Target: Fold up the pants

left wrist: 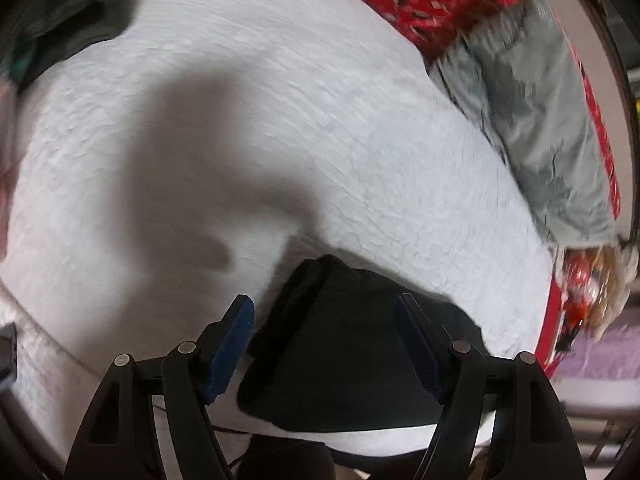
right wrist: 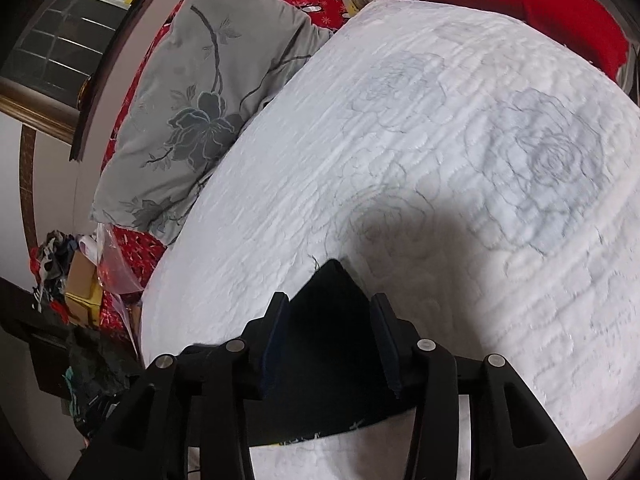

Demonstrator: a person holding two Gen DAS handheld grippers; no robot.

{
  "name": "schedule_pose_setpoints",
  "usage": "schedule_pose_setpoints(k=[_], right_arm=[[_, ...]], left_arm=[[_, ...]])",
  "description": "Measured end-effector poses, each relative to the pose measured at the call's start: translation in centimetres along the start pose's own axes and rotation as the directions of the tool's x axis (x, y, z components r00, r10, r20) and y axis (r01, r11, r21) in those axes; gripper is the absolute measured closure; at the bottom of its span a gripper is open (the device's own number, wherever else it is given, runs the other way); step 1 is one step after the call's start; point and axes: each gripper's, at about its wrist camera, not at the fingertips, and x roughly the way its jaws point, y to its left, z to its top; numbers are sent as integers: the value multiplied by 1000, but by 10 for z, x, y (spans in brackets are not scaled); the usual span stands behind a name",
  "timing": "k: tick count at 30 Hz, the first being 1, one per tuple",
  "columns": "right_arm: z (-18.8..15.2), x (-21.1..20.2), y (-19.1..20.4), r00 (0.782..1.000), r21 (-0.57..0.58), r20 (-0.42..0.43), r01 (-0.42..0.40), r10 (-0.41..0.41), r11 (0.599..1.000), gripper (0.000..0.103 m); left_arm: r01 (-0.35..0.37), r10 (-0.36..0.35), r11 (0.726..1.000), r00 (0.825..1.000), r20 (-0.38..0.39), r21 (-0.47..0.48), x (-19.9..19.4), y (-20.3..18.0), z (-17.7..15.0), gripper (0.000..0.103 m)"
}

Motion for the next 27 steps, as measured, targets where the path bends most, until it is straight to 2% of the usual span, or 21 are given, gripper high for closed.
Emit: schedule_pose_setpoints(k=[4, 8, 10, 11, 12, 13, 14, 15, 18, 21, 23, 25, 27], right_arm=[[7, 6, 0, 1000, 5, -1, -2, 2, 1000, 54], [14, 17, 3, 1000, -1, -10, 4, -4, 1000, 54], [14, 26, 6, 999, -17, -36, 13, -14, 1000, 55], [12, 30, 9, 998, -36, -45, 35, -36, 999, 60], [11, 34, 12, 996, -62, -51, 65, -69, 996, 68], [9, 37, 15, 993, -91, -54, 98, -103, 991, 92], [8, 39, 17, 990, -109, -60, 121, -128, 987, 91], [8, 35, 16, 992, -91, -43, 117, -121, 989, 92], [0, 22, 7, 997, -30, 8, 80, -79, 996, 92], [-6, 31, -7, 994, -1, -21, 110, -110, 994, 91], [-6, 30, -11, 997, 25, -17, 81, -80, 996, 86], [-6, 26, -9, 996, 26, -15, 84, -84, 996, 81], [-6, 19, -6, 996, 8, -15, 85, -85, 996, 74]], left_arm=[[18, -15, 997, 999, -45, 74, 17, -15, 0, 30], [-22, 28, 994, 998, -56, 103, 32, -20, 3, 33], [-71, 76, 992, 996, -47, 108, 39, -20, 6, 49], [-104, 109, 988, 993, -39, 110, 44, -22, 9, 68], [-148, 153, 982, 988, -28, 114, 44, -23, 9, 75], [-147, 151, 983, 988, -28, 109, 42, -22, 10, 77], [-142, 144, 985, 989, -16, 99, 39, -21, 10, 84], [-149, 149, 984, 989, 3, 96, 35, -19, 10, 87], [-167, 168, 983, 986, -4, 80, 40, -15, 10, 86], [-166, 167, 984, 986, -6, 62, 41, -14, 9, 86], [-154, 155, 987, 988, -11, 52, 39, -14, 9, 85], [-122, 123, 992, 992, -26, 33, 32, -6, 6, 76], [-77, 77, 997, 997, -9, -1, 18, 4, 5, 56]])
